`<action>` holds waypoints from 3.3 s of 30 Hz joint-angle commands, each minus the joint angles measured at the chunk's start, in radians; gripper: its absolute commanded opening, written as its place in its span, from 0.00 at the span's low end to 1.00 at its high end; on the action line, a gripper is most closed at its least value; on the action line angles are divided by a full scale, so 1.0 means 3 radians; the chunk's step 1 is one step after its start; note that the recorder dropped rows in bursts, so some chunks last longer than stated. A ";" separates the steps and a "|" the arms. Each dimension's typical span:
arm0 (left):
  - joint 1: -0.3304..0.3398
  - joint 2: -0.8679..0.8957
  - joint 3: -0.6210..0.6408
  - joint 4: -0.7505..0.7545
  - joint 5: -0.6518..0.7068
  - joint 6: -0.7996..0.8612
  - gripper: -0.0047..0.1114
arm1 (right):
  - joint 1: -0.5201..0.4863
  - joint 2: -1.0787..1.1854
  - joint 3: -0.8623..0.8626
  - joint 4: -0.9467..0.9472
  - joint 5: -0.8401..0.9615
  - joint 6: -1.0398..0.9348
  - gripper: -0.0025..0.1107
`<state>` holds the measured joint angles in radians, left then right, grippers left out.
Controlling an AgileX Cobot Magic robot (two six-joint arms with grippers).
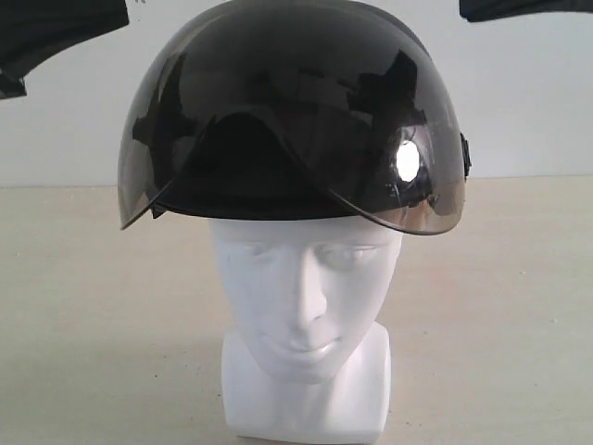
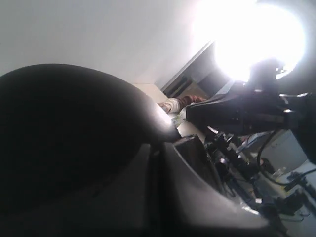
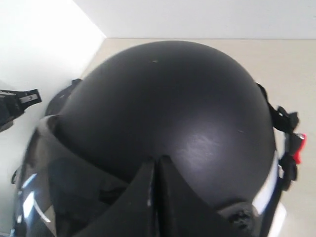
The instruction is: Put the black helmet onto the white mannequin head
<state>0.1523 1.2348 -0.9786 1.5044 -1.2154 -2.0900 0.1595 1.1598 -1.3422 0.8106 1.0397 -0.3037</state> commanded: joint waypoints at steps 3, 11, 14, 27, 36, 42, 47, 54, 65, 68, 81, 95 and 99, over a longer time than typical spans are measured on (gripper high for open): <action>0.0004 -0.0136 -0.0262 0.0346 -0.0019 -0.0037 0.08 | 0.0002 0.0002 -0.0019 0.0295 -0.0028 -0.0342 0.02; -0.0061 0.0117 -0.0268 0.0351 -0.0019 -0.0037 0.08 | 0.0008 0.0160 -0.0012 0.0743 -0.0040 -0.0613 0.02; -0.0121 0.0248 -0.0330 0.0373 -0.0019 -0.0037 0.08 | 0.0008 0.0166 0.0057 0.0743 -0.0015 -0.0670 0.02; -0.0121 0.0422 -0.0600 0.0451 -0.0019 -0.0037 0.08 | 0.0009 0.0173 0.0189 0.0808 -0.0158 -0.0840 0.02; -0.0486 0.0554 -0.0600 0.0662 -0.0019 -0.0037 0.08 | 0.0437 0.0282 0.0189 0.0767 -0.0218 -0.0855 0.02; -0.0486 0.0554 -0.0600 0.0744 -0.0019 -0.0037 0.08 | 0.0464 0.0282 0.0189 0.0289 0.0113 -0.0583 0.02; -0.0532 0.0554 -0.0600 0.0800 -0.0019 -0.0037 0.08 | 0.0464 0.0282 0.0189 0.0238 0.0257 -0.0467 0.02; -0.0588 0.0554 -0.0600 0.0800 -0.0019 -0.0037 0.08 | 0.0464 0.0289 0.0189 0.0214 0.0311 -0.0443 0.02; -0.0588 0.0554 -0.0386 0.0800 -0.0019 -0.0037 0.08 | 0.0464 0.0289 0.0189 0.0207 0.0396 -0.0421 0.02; -0.0588 0.0554 -0.0369 0.0800 -0.0019 -0.0037 0.08 | 0.0464 0.0289 0.0189 0.0207 0.0418 -0.0415 0.02; -0.0588 0.0419 -0.0264 0.0800 -0.0019 -0.0037 0.08 | 0.0464 0.0289 0.0189 0.0194 0.0513 -0.0393 0.02; -0.0588 0.0425 -0.0076 0.0800 -0.0019 -0.0037 0.08 | 0.0464 0.0300 0.0195 0.0174 0.0507 -0.0380 0.02; -0.0588 0.0404 -0.0070 0.0800 -0.0019 -0.0037 0.08 | 0.0464 0.0300 0.0318 0.0175 0.0522 -0.0380 0.02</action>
<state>-0.0106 1.3463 -1.0233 1.6092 -1.2474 -2.0922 0.2977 1.2352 -1.2917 0.9453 1.1683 -0.4155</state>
